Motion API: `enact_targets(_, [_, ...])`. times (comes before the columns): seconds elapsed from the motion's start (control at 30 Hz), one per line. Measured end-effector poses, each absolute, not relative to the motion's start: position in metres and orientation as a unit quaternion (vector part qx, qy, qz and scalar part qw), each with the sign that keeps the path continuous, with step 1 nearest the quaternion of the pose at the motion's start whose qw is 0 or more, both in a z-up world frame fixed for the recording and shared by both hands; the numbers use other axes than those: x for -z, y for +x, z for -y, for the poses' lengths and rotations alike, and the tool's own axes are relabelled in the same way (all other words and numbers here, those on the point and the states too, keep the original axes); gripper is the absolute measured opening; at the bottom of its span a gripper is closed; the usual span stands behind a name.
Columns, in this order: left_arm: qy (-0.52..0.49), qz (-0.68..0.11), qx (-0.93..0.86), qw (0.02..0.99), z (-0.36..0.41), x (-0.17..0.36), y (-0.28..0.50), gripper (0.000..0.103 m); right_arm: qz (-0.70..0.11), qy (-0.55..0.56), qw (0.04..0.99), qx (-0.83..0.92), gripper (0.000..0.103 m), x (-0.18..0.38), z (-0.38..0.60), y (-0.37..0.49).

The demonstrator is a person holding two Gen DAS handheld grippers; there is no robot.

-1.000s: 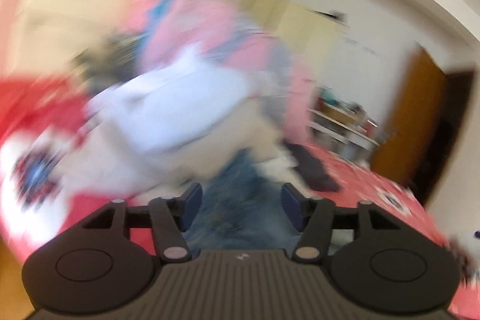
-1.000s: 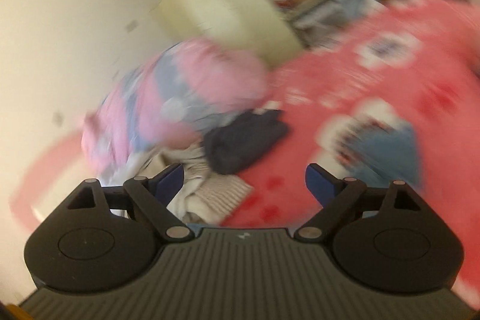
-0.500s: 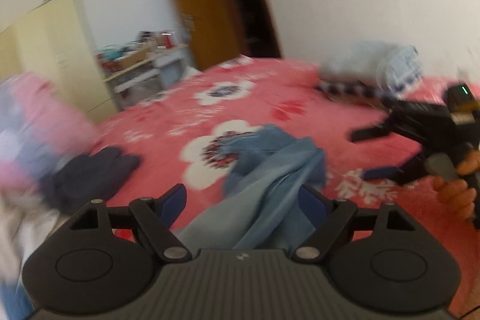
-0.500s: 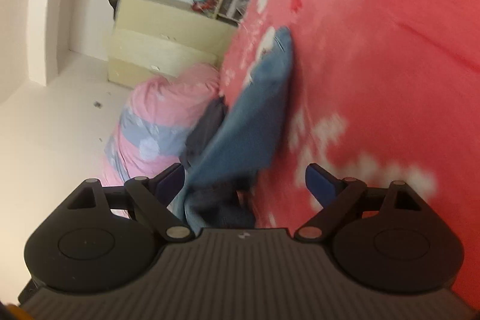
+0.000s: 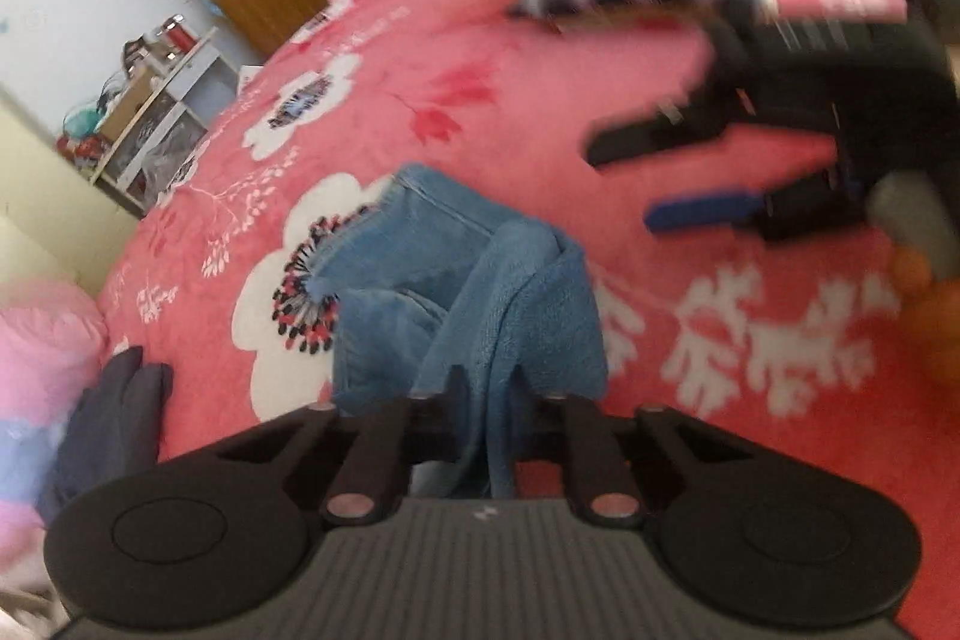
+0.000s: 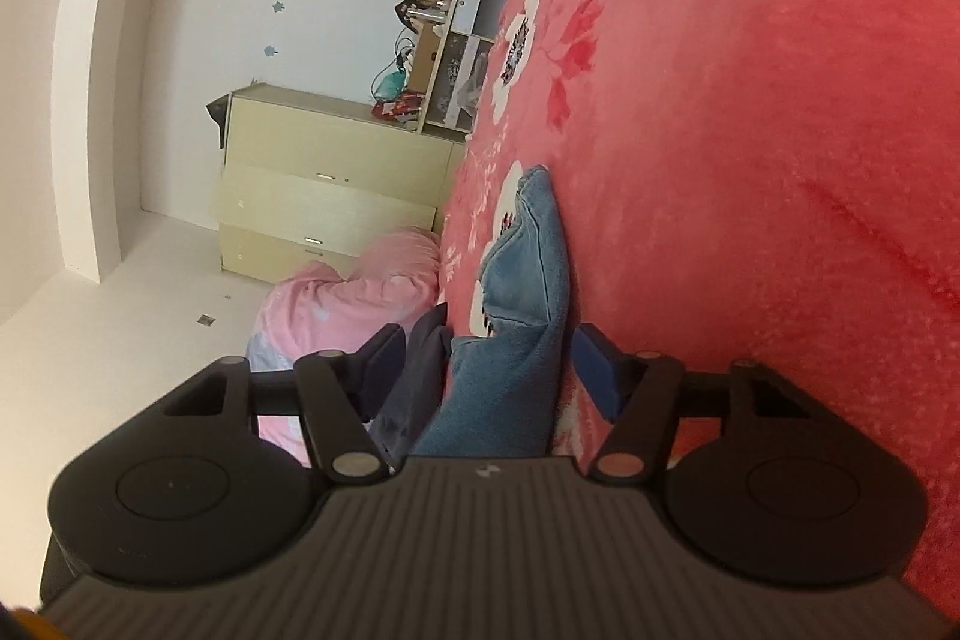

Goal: Fold clothes

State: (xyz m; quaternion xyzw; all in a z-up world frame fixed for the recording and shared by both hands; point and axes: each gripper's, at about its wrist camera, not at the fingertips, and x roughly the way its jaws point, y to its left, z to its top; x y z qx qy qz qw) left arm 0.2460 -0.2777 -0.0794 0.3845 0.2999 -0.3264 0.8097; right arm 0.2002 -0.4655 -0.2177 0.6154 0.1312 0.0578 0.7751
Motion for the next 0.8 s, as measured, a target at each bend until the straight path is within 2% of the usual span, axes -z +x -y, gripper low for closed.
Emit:
enact_targets(0.27, [0.073,-0.299,0.304,0.902,0.181,-0.003,0.323,0.008,-0.131,0.611,0.778,-0.061,0.061,0.22,0.465,0.202])
enact_targets(0.43, [-0.031,-0.284,0.18,0.941,0.123,-0.013,0.384,0.009,-0.134,0.606,0.782,-0.06,0.061,0.219,0.465,0.202])
enact_targets(0.47, [-0.024,-0.298,0.157,0.941,0.119,-0.007,0.394,0.012,-0.135,0.604,0.783,-0.06,0.062,0.219,0.464,0.203])
enact_targets(0.5, [-0.018,-0.311,0.133,0.941,0.114,-0.001,0.404,0.025,-0.136,0.601,0.785,-0.06,0.062,0.218,0.464,0.204])
enact_targets(0.57, [-0.009,-0.337,0.09,0.937,0.104,0.01,0.423,0.037,-0.139,0.596,0.788,-0.059,0.062,0.218,0.463,0.205])
enact_targets(0.67, [-0.038,-0.351,0.112,0.929,0.083,0.005,0.407,0.042,-0.147,0.583,0.797,-0.059,0.064,0.216,0.459,0.208])
enact_targets(0.8, [-0.02,-0.306,0.145,0.941,0.056,-0.043,0.35,0.049,-0.168,0.543,0.82,-0.068,0.067,0.208,0.45,0.214])
